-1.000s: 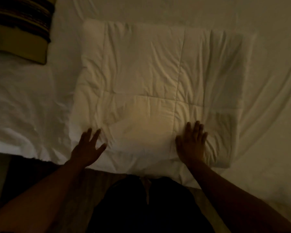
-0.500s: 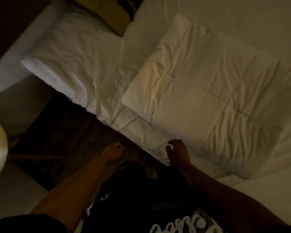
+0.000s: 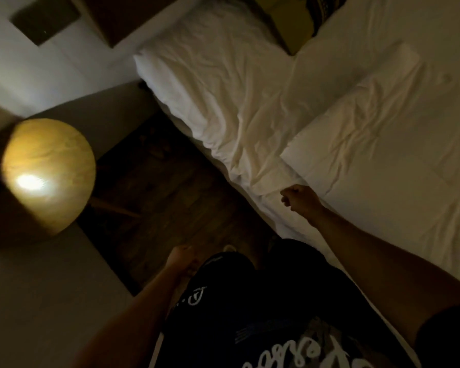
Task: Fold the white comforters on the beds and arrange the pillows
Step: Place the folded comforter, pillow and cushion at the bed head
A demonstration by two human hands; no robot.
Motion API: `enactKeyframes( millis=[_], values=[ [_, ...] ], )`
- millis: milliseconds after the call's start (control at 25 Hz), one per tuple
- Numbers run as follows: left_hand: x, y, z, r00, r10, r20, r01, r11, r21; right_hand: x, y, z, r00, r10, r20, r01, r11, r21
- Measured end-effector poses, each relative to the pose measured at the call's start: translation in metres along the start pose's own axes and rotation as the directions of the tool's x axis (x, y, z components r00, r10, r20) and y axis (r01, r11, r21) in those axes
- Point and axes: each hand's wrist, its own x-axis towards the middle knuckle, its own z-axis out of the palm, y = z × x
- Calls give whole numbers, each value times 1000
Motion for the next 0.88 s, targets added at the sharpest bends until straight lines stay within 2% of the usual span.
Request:
enactKeyframes(
  millis=[120, 200, 240, 280, 360, 440, 520, 560, 600, 640, 680, 720, 760, 800, 880],
  values=[
    [14, 46, -30, 998, 37, 60, -28, 988, -152, 7, 13, 6, 992, 116, 53, -112, 991, -71],
    [22, 96, -50, 995, 100, 28, -90, 963, -253, 7, 24, 10, 986, 142, 86, -134, 986, -99],
    [20, 126, -60, 993, 120, -2, -115, 948, -296, 8, 27, 12, 993, 98, 62, -92, 991, -95],
    [20, 158, -68, 988, 151, -27, -151, 925, -349, 14, 32, 16, 991, 131, 33, -128, 989, -74],
    [19, 220, -88, 975, 217, -51, -220, 900, -376, 25, 37, 20, 974, 183, 135, -167, 978, -122],
    [19, 284, -111, 957, 278, -78, -288, 897, -335, 34, 34, 17, 965, 245, 94, -239, 968, -72],
    [23, 339, -137, 943, 321, -87, -333, 897, -291, 49, 8, 9, 944, 319, 90, -327, 939, 107],
    [24, 359, -148, 939, 332, -88, -343, 903, -257, 56, -2, 10, 939, 311, 149, -323, 945, 58],
    [27, 377, -158, 938, 337, -86, -348, 913, -214, 69, -13, 12, 929, 298, 221, -332, 933, 137],
    [32, 389, -165, 937, 340, -84, -350, 922, -166, 79, -24, 9, 947, 253, 197, -295, 928, 226],
    [40, 394, -171, 940, 334, -76, -340, 934, -111, 88, -38, 11, 928, 310, 206, -358, 895, 266],
    [47, 397, -177, 945, 320, -71, -324, 945, -45, 94, -62, 9, 936, 330, 122, -350, 903, 249],
    [53, 395, -182, 952, 299, -63, -300, 954, -1, 100, -86, 7, 923, 365, 124, -385, 898, 214],
    [64, 391, -188, 957, 286, -41, -285, 958, 26, 109, -112, 2, 903, 399, 159, -428, 864, 263],
    [84, 383, -201, 960, 282, -6, -279, 952, 129, 132, -168, -8, 908, 372, 192, -418, 826, 379]
  ],
)
